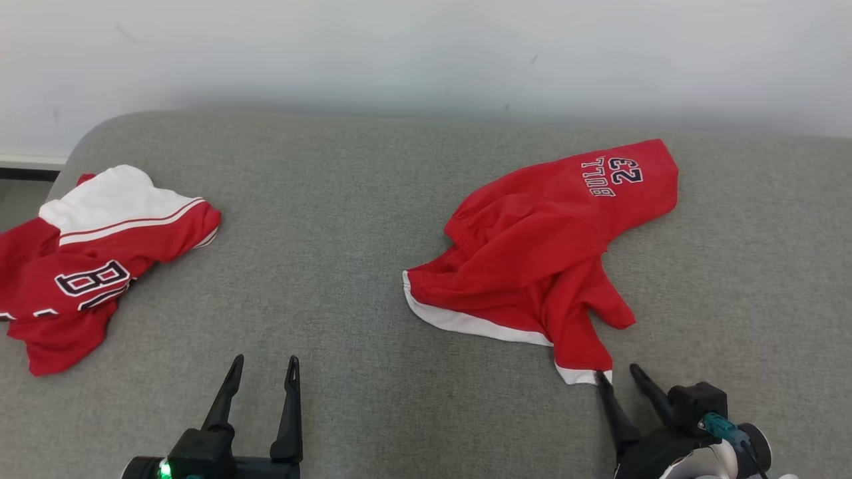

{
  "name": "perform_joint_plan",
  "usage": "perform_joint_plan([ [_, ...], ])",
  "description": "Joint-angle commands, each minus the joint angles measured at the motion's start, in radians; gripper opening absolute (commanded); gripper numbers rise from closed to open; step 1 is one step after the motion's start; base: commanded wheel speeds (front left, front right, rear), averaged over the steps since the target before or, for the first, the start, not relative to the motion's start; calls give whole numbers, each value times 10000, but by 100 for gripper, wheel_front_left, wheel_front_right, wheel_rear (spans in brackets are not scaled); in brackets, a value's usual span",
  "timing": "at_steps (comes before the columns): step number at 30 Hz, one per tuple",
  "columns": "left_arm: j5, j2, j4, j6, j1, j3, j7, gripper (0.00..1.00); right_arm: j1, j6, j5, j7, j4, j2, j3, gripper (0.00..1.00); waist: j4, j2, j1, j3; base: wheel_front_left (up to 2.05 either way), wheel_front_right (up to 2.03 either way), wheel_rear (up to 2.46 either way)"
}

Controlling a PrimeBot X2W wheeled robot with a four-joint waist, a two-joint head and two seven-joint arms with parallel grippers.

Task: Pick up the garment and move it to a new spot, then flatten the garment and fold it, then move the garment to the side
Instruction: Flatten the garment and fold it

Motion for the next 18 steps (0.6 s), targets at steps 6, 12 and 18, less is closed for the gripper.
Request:
perform_joint_plan([
  [6, -32, -12, 45, 34, -76, 74, -37, 100, -290, -23, -20, -91, 726, 185, 146, 0, 107, 0, 0, 4, 0, 0, 0],
  [12, -40, -10, 56, 70, 14, 59, -37, 100, -336, -23, 180, -174, 840, 122, -137, 0, -10, 0, 0, -126, 0, 0, 0],
  [18, -56, -10, -4, 104, 201, 127, -36, 100, 328, -23, 192, -195, -132, -40, -1279, 0, -252, 0, 0, -285, 0, 0, 0],
])
